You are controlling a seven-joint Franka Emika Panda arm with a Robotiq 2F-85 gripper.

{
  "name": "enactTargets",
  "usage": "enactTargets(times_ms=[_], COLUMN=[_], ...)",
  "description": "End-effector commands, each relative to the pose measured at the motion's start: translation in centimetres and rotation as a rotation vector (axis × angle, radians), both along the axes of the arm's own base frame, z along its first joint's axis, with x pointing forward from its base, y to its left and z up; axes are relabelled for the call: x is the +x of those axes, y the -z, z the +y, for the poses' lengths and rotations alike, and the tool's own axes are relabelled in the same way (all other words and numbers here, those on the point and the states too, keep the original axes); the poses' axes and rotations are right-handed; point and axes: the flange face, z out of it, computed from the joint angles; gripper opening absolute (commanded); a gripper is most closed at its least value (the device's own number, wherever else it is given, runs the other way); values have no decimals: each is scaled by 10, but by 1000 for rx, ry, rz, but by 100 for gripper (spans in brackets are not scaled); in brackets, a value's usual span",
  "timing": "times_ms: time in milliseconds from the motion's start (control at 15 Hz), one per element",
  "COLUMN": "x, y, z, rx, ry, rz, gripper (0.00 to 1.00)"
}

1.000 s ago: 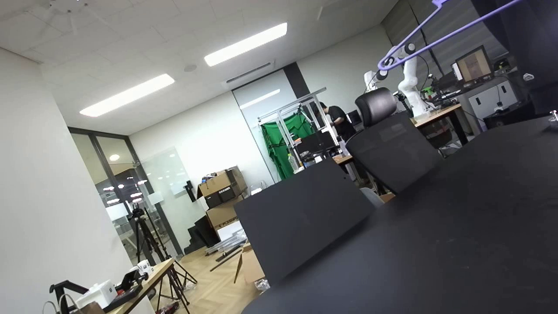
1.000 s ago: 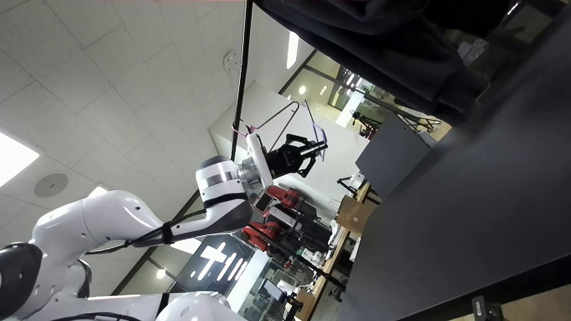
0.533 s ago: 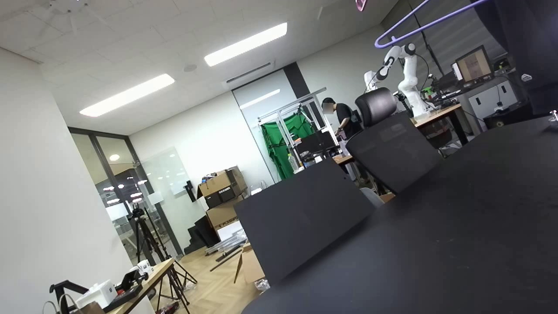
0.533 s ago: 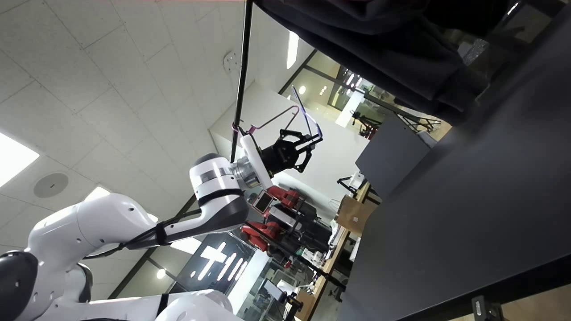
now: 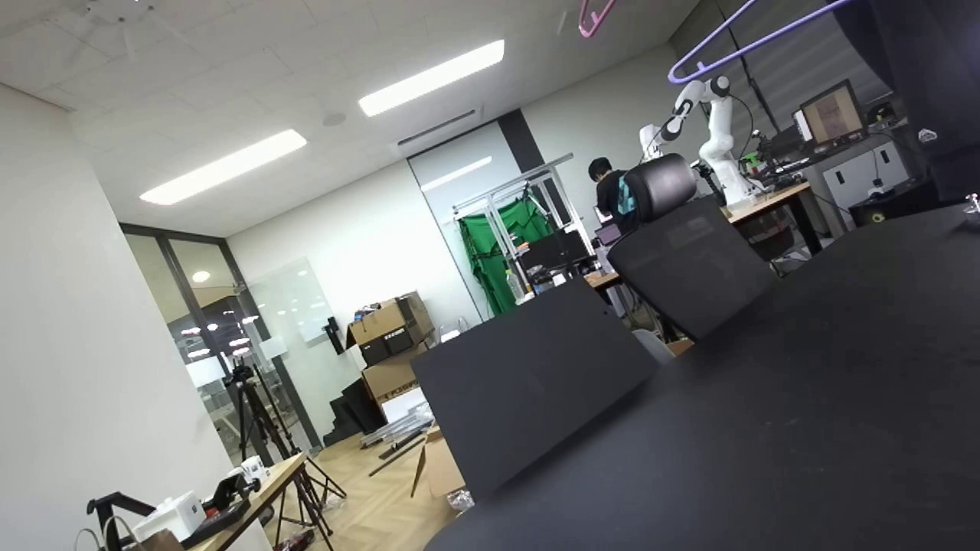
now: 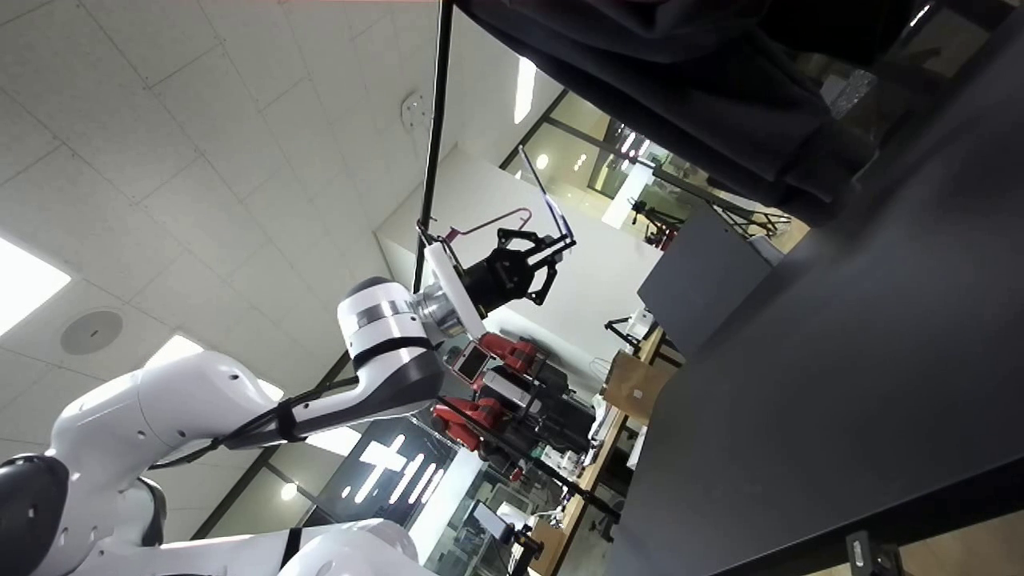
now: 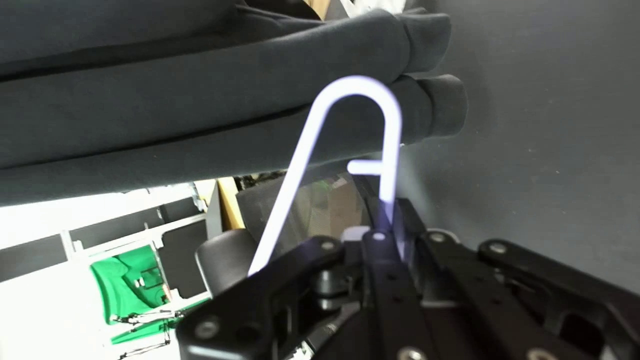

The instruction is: Pick up the hanger from the table and hang it on the horizontal support.

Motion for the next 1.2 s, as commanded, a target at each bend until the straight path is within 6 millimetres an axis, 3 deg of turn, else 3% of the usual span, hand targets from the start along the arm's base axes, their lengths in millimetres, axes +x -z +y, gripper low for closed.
enactTargets(times_ms=[0,533,933,1133], x=[-7,-3,-3,-1], y=[-17,-25,-33,-27], z=[2,7,23,29], rx=[-131,-379,-585,-636], ry=[102,339,482,482], rz=[-108,-318,-496,-480], gripper=[2,2,2,2])
